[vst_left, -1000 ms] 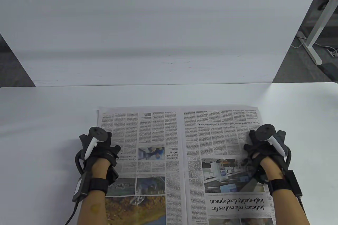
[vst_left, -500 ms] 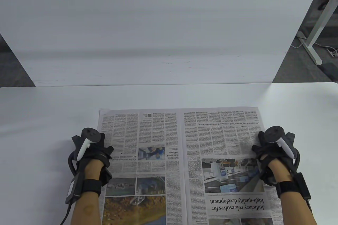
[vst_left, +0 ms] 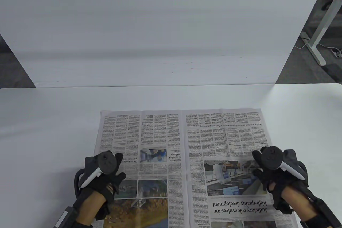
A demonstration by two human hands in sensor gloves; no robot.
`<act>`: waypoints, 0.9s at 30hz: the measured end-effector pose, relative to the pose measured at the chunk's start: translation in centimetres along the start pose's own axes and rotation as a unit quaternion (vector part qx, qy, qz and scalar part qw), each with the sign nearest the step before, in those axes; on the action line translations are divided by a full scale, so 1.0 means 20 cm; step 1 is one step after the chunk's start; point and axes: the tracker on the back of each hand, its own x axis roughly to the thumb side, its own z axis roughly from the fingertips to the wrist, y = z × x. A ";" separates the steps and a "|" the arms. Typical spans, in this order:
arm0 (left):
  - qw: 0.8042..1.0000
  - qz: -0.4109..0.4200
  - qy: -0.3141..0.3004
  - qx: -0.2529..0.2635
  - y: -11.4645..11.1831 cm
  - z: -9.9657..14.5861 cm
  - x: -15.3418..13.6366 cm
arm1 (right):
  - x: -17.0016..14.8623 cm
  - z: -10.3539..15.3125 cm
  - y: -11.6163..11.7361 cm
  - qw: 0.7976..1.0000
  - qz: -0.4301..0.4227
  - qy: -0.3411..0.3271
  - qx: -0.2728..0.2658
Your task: Unfold folded newspaper and lay flat
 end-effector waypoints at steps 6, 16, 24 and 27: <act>1.000 0.004 -0.013 -0.009 -0.03 0.03 0.05 | 0.03 0.05 0.09 1.000 0.016 -0.022 -0.004; 0.999 -0.007 -0.002 -0.047 -0.09 -0.04 0.06 | 0.02 -0.03 0.19 0.999 0.005 -0.011 0.033; 0.996 0.062 0.017 -0.063 -0.02 -0.22 0.03 | 0.02 -0.20 0.12 0.999 -0.032 0.011 0.028; 0.994 0.086 0.026 -0.063 0.01 -0.29 0.03 | 0.02 -0.27 0.09 0.998 -0.048 0.027 0.032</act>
